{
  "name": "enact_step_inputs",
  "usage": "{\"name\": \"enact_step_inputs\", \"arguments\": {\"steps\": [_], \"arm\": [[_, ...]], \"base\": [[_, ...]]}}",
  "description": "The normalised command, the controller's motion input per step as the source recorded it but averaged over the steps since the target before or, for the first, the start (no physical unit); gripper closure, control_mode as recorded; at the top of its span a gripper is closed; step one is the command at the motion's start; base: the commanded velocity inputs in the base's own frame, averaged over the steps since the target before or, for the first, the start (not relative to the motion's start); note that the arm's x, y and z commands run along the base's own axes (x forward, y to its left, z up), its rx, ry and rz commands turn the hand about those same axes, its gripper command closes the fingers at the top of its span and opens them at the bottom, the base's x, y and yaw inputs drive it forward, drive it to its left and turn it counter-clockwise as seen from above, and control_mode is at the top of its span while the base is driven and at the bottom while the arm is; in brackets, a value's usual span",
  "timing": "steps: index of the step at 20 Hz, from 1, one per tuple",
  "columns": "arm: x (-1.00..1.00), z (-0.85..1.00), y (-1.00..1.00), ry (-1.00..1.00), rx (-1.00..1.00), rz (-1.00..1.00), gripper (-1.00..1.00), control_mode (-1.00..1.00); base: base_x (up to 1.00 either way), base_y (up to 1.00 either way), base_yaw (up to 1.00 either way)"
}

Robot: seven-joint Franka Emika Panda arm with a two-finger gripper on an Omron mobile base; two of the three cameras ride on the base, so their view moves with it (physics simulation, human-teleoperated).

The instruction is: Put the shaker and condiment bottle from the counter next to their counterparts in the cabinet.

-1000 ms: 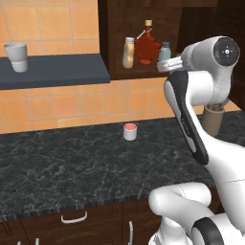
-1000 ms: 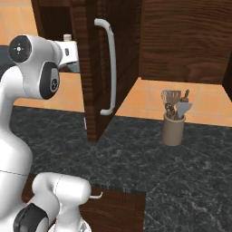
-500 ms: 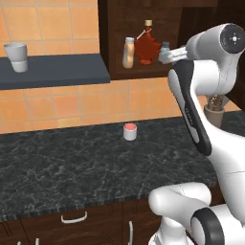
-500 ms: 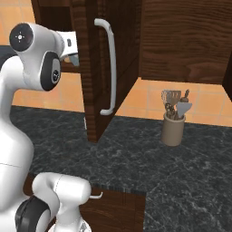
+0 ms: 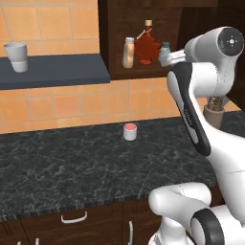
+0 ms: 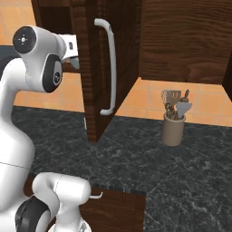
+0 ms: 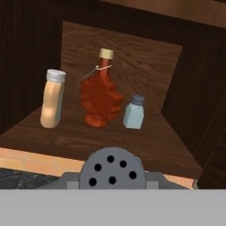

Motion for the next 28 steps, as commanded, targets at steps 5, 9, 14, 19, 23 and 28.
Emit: {"name": "enact_step_inputs", "arguments": {"steps": [5,9,14,19,23,28], "arm": [[0.2,-0.15,0.0,-0.02,0.0,0.0,1.0,-1.0],[0.26,-0.02,0.0,0.0,0.0,0.0,1.0,-1.0],[0.28,0.0,0.0,0.0,0.0,0.0,1.0,-1.0],[0.3,0.0,0.0,0.0,0.0,0.0,1.0,-1.0],[0.26,0.0,0.0,0.0,0.0,0.0,1.0,-1.0],[0.28,0.0,0.0,0.0,0.0,0.0,1.0,-1.0]], "base": [[0.0,0.0,0.0],[0.0,0.0,0.0],[0.0,0.0,0.0],[0.0,0.0,0.0],[0.0,0.0,0.0],[0.0,0.0,0.0]]}}
